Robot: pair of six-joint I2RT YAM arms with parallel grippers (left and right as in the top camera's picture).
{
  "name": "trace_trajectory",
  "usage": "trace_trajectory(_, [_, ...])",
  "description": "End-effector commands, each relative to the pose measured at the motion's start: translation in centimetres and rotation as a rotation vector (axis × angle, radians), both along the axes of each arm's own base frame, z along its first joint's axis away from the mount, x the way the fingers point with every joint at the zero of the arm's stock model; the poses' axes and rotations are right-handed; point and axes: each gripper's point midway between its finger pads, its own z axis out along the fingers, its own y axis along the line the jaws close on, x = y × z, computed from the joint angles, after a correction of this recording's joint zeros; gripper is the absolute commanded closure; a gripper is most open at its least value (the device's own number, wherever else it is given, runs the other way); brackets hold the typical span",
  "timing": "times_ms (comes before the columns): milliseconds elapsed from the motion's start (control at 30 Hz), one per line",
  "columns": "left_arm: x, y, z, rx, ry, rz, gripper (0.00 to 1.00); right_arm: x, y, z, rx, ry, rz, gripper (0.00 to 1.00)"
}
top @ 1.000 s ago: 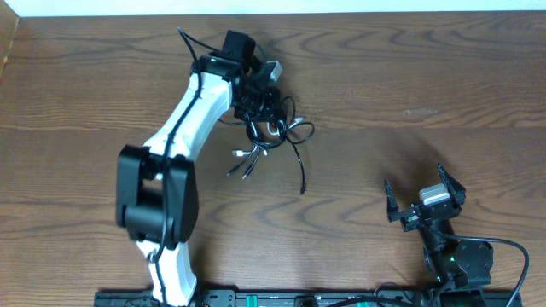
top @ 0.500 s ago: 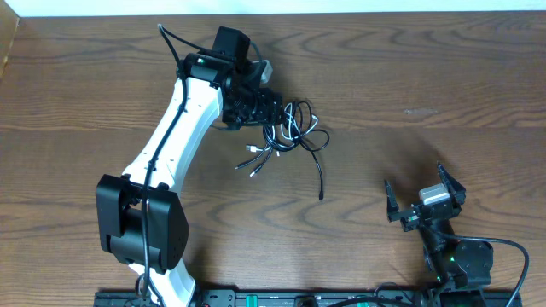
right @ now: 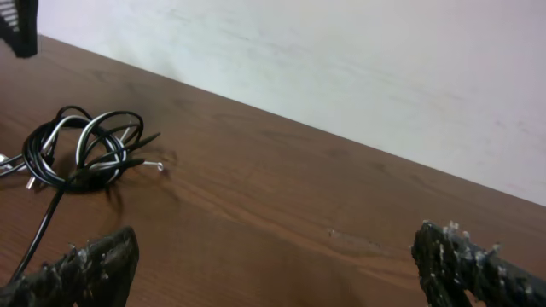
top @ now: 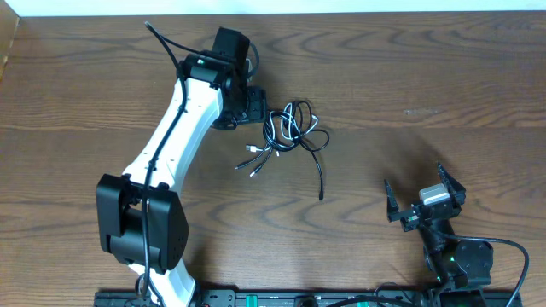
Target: Untangle cables
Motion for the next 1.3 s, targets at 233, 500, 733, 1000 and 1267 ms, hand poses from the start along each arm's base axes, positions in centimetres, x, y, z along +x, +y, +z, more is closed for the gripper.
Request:
trace_trajectory(233, [-0.7,-1.7,-4.9,-0.075,0.014,0.007,0.32,0.0,-0.1,-0.1,0.001,0.002,-0.002,0.01])
trace_trajectory(500, [0.3,-4.1,-6.4,-0.1,-0.083,-0.045,0.32,0.0,-0.1,-0.1,0.001,0.002,-0.002,0.01])
trace_trajectory(733, [1.5,-2.6,-8.7,0.054,-0.122,0.04,0.32,0.0,-0.1,-0.1,0.001,0.002,-0.002,0.01])
trace_trajectory(1000, [1.3,-2.5,-10.4,0.067,-0.09,0.037,0.63,0.0,-0.1,-0.1,0.001,0.002,-0.002,0.01])
trace_trajectory(1267, [1.7,-4.1,-10.0,0.051,-0.156,-0.227,0.92,0.0,-0.1,-0.1,0.001,0.002,-0.002,0.01])
